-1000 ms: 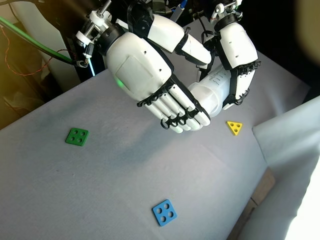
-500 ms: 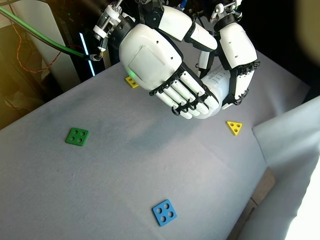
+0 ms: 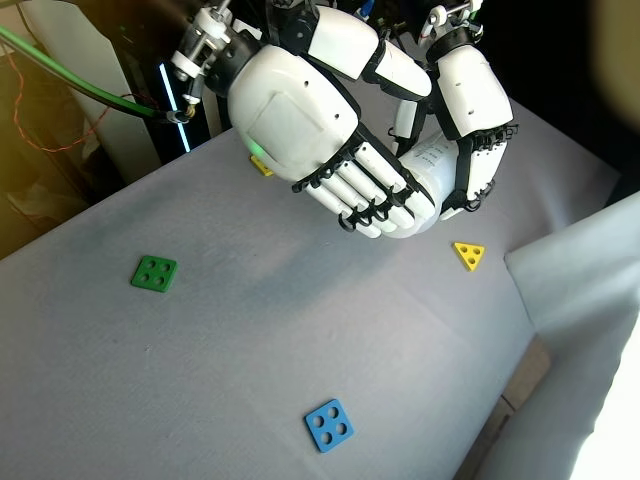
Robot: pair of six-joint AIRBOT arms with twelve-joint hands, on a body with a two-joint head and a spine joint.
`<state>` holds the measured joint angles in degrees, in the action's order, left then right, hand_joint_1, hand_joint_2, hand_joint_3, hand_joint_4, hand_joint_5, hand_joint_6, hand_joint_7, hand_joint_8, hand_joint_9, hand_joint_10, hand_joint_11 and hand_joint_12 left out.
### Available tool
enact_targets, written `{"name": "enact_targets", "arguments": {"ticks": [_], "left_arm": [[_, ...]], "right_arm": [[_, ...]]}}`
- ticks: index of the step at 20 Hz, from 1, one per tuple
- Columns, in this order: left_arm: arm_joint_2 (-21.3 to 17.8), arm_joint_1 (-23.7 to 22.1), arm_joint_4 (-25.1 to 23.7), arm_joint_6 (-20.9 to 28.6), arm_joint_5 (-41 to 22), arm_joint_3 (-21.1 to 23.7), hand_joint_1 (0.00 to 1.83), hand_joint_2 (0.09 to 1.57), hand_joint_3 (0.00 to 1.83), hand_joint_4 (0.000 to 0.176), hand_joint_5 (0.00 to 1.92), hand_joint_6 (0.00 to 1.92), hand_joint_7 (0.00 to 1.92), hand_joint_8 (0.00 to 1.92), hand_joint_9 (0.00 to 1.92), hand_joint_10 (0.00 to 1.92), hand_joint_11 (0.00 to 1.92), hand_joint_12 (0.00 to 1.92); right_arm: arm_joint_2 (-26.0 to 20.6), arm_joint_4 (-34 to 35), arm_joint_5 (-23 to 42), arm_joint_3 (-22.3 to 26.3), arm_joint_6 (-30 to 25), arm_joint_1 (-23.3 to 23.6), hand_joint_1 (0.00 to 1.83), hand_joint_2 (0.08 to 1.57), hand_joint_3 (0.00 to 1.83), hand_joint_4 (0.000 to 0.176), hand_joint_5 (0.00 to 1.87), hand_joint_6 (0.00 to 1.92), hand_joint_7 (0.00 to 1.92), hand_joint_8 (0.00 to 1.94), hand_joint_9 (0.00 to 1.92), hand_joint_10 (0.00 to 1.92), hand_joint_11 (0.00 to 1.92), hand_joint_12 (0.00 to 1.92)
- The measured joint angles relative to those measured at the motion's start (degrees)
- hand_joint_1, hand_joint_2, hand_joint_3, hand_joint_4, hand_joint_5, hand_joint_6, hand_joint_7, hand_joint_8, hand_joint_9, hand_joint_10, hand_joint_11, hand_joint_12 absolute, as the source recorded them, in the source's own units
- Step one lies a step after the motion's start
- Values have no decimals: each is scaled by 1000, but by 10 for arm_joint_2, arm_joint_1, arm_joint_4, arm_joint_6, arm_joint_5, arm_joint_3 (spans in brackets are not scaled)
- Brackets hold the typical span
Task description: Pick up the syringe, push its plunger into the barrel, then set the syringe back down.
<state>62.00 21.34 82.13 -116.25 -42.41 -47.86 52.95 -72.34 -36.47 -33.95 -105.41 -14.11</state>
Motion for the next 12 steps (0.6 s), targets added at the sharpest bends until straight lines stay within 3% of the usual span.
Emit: {"name": "enact_targets", "arguments": {"ticks": [10, 12], "left_arm": [[6, 0, -23, 23, 16, 1, 1386, 1086, 0, 0, 916, 931, 1085, 823, 1003, 1071, 1037, 406], [6, 1, -28, 24, 16, 1, 1382, 1099, 1, 0, 897, 966, 1052, 888, 967, 1120, 1004, 427]], "right_arm": [[-139, -10, 70, -1, 18, 21, 0, 1292, 0, 0, 59, 9, 32, 3, 0, 0, 0, 0], [-162, -29, 87, -10, 18, 21, 0, 1292, 0, 0, 60, 8, 32, 3, 0, 0, 0, 0]]}}
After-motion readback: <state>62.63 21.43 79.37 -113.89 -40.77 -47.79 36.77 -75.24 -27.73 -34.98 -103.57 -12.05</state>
